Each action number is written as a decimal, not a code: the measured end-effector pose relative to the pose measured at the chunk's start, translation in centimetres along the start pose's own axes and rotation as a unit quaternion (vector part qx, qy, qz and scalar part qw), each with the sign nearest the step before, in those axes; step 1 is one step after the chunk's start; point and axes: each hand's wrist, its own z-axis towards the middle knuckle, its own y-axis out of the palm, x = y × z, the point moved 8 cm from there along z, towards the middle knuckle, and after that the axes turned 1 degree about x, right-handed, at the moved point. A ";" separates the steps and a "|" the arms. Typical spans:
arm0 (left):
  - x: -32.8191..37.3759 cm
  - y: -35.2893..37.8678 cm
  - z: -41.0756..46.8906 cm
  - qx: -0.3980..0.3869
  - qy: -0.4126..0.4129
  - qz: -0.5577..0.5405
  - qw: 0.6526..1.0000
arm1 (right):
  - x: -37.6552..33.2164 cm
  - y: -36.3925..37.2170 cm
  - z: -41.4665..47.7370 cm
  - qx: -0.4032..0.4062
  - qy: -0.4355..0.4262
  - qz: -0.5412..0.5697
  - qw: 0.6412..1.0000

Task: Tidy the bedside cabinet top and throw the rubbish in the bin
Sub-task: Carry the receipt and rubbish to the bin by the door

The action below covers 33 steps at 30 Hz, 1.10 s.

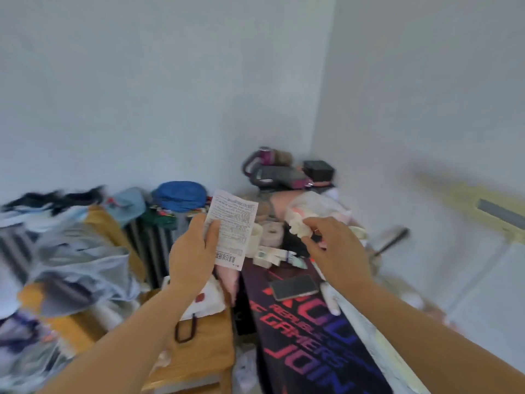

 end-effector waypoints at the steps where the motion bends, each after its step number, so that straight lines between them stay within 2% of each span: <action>1: -1.8 -2.6 0.4 0.017 -0.010 0.010 1.000 | -2.7 1.2 0.8 -0.004 -0.020 0.010 1.000; 7: -13.6 -19.1 0.8 0.091 -0.118 0.012 0.989 | -20.5 10.3 2.9 -0.042 -0.110 0.093 0.989; 13: -24.4 -37.8 -0.5 0.161 -0.203 -0.030 0.965 | -41.5 19.5 2.3 -0.098 -0.204 0.183 0.957; 15: -27.4 -44.1 -1.3 0.188 -0.216 -0.012 0.958 | -48.7 21.8 1.9 -0.106 -0.228 0.222 0.942; 19: -32.7 -55.7 -5.0 0.260 -0.252 0.028 0.932 | -62.3 25.5 0.1 -0.137 -0.282 0.292 0.903; 25: -38.5 -70.6 -11.8 0.358 -0.328 0.091 0.870 | -80.5 30.0 -4.1 -0.184 -0.348 0.383 0.835; 29: -40.8 -78.7 -14.9 0.420 -0.351 0.138 0.825 | -91.1 32.5 -7.4 -0.218 -0.395 0.432 0.781; 33: -43.9 -85.5 -15.6 0.463 -0.365 0.174 0.789 | -100.5 35.3 -8.6 -0.232 -0.429 0.460 0.741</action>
